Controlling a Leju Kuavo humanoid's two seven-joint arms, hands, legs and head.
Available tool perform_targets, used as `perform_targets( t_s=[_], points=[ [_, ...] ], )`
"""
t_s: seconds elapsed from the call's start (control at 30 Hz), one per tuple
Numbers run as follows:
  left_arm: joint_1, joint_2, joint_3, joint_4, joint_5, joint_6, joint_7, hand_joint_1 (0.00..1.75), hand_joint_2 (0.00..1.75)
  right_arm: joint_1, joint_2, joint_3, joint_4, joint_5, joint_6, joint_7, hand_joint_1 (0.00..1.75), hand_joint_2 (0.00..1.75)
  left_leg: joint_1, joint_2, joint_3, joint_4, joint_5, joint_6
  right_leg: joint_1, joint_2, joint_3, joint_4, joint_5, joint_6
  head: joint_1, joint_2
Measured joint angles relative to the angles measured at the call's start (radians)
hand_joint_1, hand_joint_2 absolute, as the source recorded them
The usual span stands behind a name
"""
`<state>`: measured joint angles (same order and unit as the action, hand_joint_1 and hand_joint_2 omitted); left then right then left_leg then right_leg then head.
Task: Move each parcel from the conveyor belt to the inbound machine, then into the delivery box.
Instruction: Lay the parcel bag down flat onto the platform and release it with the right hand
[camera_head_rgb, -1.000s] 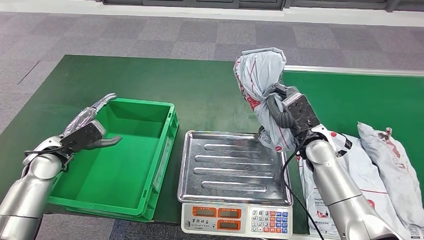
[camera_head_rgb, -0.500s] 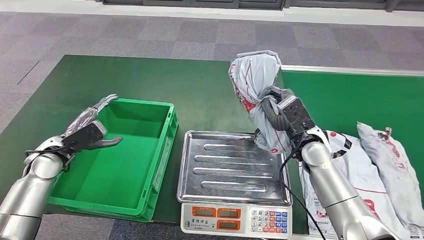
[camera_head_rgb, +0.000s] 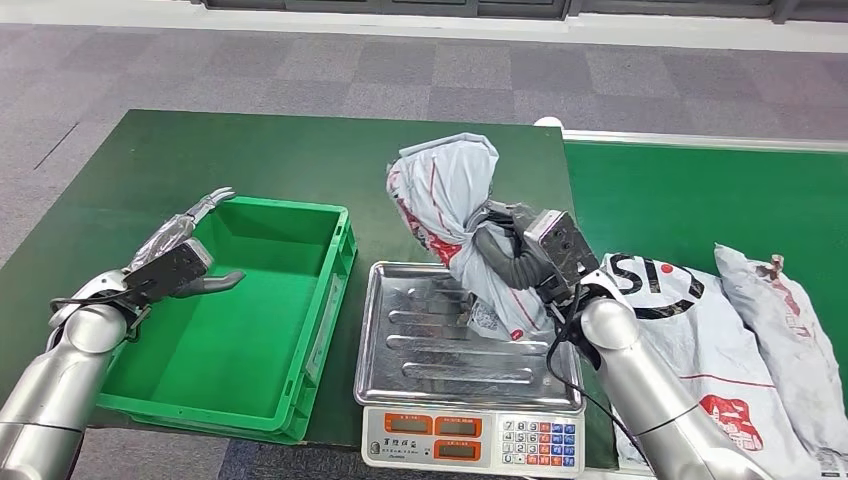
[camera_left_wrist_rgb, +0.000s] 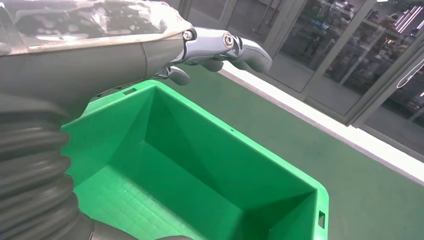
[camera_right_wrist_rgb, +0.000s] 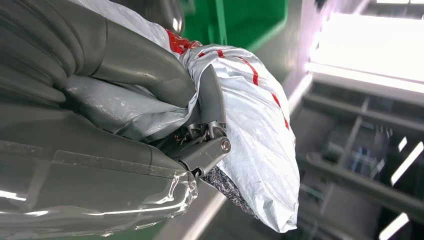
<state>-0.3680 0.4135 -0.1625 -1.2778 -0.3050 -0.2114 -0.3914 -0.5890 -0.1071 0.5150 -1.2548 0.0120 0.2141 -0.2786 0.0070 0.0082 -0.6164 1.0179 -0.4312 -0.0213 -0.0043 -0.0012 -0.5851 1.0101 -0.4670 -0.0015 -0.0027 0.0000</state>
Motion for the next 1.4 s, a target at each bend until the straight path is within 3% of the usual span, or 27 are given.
perform_targets(
  t_s=[0.23,0.9,1.2,1.4],
  points=[
    [0.002,0.009,0.0,-0.001,0.001,-0.006,0.004,0.0,1.75,0.003,-0.077,0.047,-0.1,-0.082,-0.019,0.032,1.75,1.75,0.0,0.0,0.0,0.0,0.0,0.0,0.0,-0.001,0.001,0.0,0.0,0.0,0.0,0.0],
    [0.09,0.087,0.026,-0.054,0.03,-0.015,0.002,0.0,1.75,0.034,-0.297,0.056,-0.209,-0.206,0.008,0.08,1.75,1.75,0.0,-0.001,0.0,0.0,0.0,0.0,0.0,-0.001,0.001,0.0,0.0,0.0,0.0,0.0],
    [0.098,0.089,0.027,-0.059,0.028,-0.014,-0.003,0.0,1.75,0.065,-0.314,0.063,-0.229,-0.198,0.015,0.059,1.75,1.75,0.0,-0.001,0.0,0.0,0.0,0.0,0.0,-0.001,0.001,0.0,0.0,0.0,0.0,0.0],
    [0.084,0.073,0.026,-0.041,0.011,-0.01,-0.022,0.0,1.75,0.035,-0.273,0.096,-0.203,-0.179,0.017,0.055,1.75,1.75,0.0,-0.001,0.0,0.0,0.0,0.0,0.0,-0.001,0.001,0.0,0.0,0.0,0.0,0.0]
  ],
)
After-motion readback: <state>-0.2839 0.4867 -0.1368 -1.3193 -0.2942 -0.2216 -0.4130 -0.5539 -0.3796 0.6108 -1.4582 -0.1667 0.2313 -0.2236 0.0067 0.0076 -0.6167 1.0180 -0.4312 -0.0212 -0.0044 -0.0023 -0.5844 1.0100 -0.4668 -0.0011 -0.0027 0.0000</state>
